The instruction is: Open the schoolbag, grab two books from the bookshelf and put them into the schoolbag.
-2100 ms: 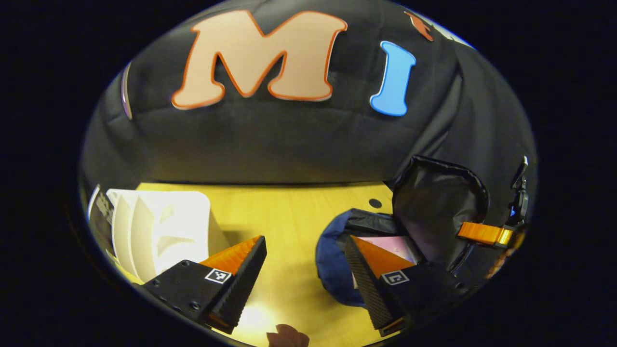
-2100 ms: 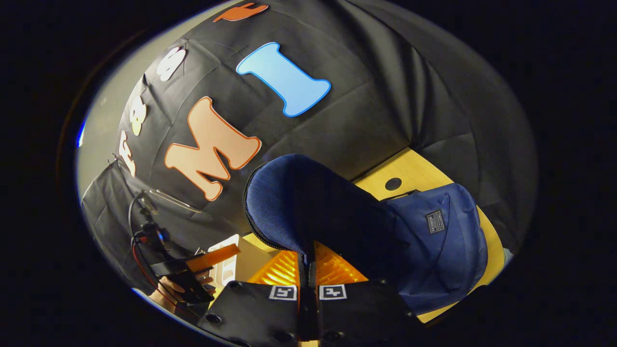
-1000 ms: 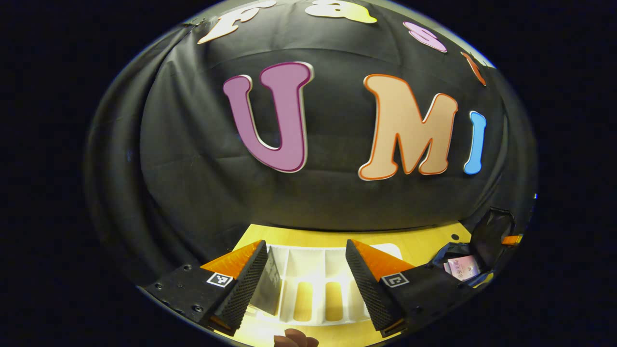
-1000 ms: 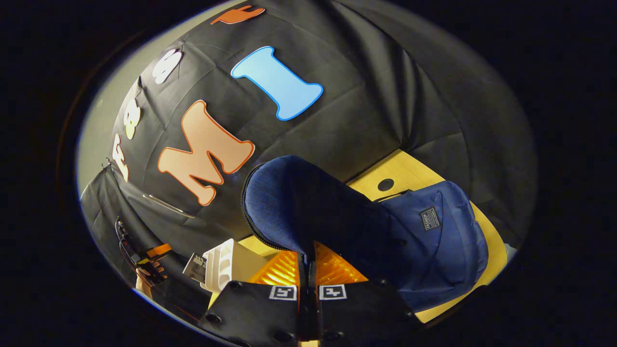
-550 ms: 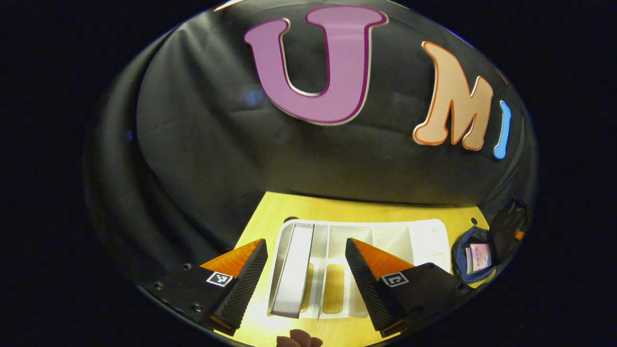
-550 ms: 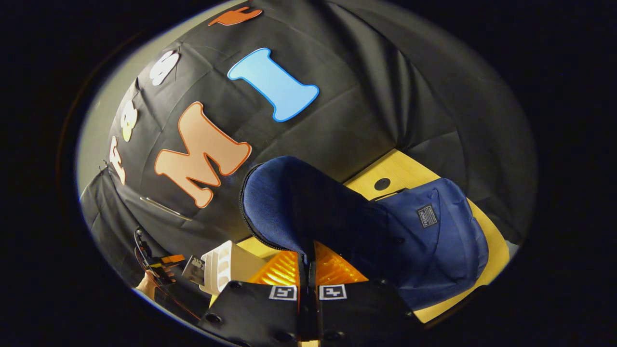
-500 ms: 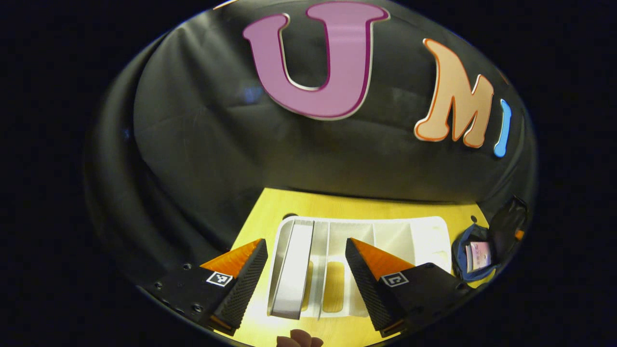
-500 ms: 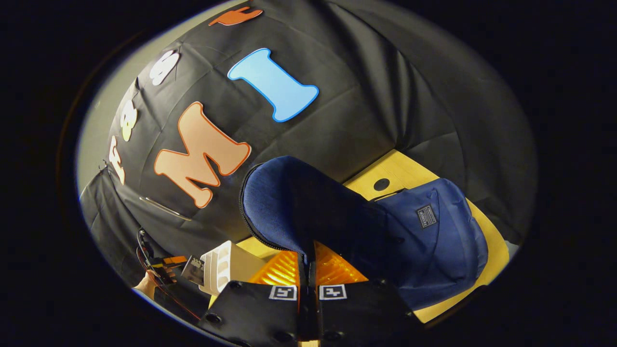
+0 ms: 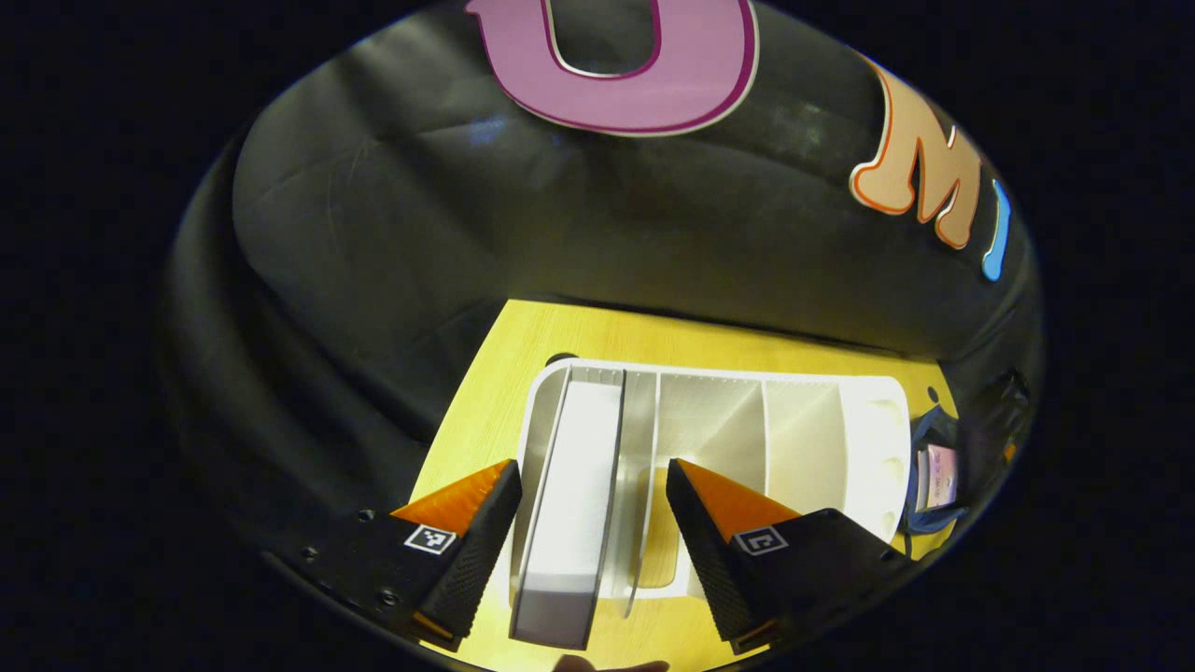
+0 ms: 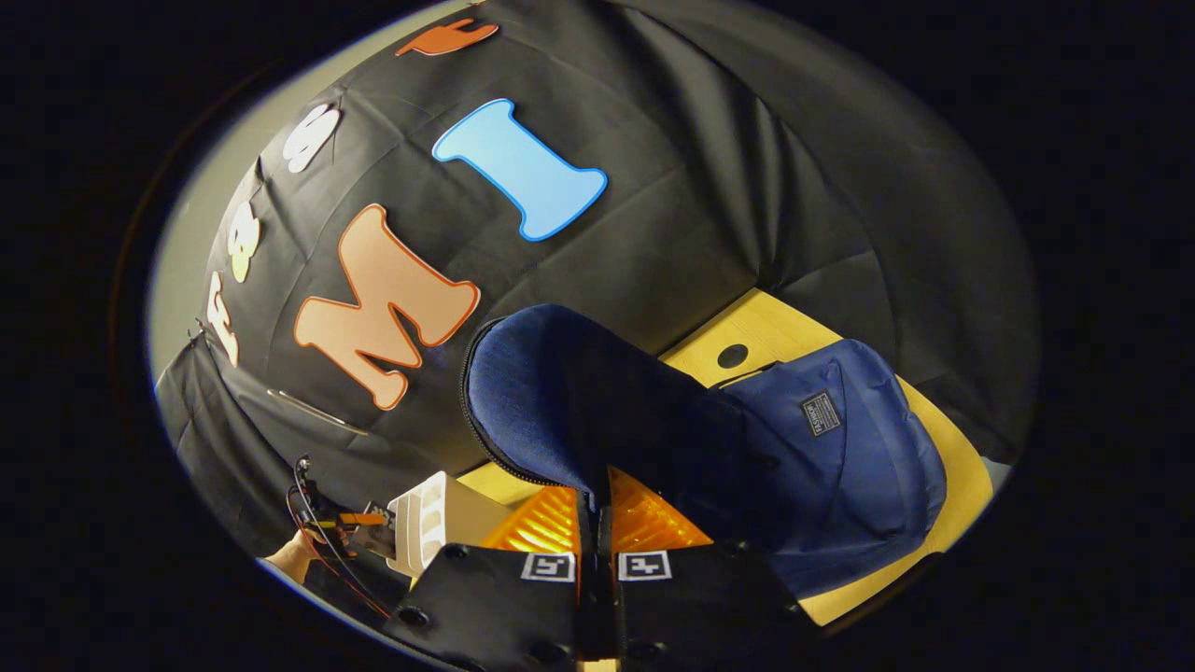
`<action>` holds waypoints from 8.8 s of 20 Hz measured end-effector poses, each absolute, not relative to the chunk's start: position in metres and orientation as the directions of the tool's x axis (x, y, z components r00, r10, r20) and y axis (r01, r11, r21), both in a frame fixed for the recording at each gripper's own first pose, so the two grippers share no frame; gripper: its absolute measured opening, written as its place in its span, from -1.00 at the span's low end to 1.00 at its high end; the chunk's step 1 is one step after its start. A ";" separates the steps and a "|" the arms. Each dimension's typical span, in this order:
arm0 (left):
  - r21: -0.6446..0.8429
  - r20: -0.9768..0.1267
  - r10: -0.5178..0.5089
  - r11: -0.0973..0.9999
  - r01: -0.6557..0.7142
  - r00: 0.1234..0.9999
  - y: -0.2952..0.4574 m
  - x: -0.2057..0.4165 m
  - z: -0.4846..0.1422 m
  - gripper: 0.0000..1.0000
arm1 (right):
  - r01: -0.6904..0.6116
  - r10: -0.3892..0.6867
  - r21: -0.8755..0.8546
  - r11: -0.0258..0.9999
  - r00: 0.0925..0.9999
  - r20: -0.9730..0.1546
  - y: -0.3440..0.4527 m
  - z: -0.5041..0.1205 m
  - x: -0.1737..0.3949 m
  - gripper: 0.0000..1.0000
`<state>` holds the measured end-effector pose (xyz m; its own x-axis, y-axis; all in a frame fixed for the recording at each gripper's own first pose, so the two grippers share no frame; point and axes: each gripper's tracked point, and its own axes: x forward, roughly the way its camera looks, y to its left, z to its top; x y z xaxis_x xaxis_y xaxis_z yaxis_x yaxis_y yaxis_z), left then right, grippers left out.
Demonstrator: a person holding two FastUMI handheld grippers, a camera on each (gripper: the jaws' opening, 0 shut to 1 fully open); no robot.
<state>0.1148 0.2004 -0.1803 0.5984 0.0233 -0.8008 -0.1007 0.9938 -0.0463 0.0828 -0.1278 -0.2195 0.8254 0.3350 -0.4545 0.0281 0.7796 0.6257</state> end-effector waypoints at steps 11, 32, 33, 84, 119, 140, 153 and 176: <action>0.009 -0.855 0.025 0.999 -0.034 0.519 0.210 0.109 -0.204 -0.24 | 0.044 0.320 0.627 0.778 0.831 -0.456 -0.128 -0.221 0.083 -0.94; -0.174 -0.791 -0.045 0.973 -0.154 0.611 0.228 0.115 -0.093 -0.27 | 0.050 0.319 0.628 0.777 0.829 -0.460 -0.130 -0.219 0.084 -0.92; -0.192 -0.786 -0.049 0.967 -0.168 0.616 0.231 0.115 -0.089 -0.27 | 0.049 0.319 0.628 0.777 0.828 -0.460 -0.130 -0.219 0.085 -0.94; -0.877 -0.456 -0.705 0.461 -0.138 0.543 -0.257 0.134 -0.165 -0.28 | -0.036 0.427 0.679 0.733 0.801 -0.418 -0.142 -0.213 0.081 -0.92; -0.773 -0.624 -0.734 0.529 -0.350 0.270 -0.449 0.071 -0.274 0.69 | -0.119 0.522 0.709 0.695 0.761 -0.384 -0.125 -0.225 0.082 -0.94; -0.142 -0.452 -0.427 0.901 0.409 0.783 -0.286 0.118 -0.058 0.89 | -0.153 0.485 0.577 0.803 0.729 -0.483 -0.090 -0.254 0.076 -0.94; 0.030 -0.233 -0.222 0.972 0.235 0.947 -0.175 0.106 0.036 0.85 | -0.238 0.305 0.196 0.951 0.625 -0.719 -0.046 -0.334 0.046 -0.90; -0.029 -0.270 -0.115 0.993 0.112 0.956 -0.052 0.076 0.022 0.89 | -0.315 0.289 0.065 0.947 0.747 -0.599 0.018 -0.241 0.030 1.00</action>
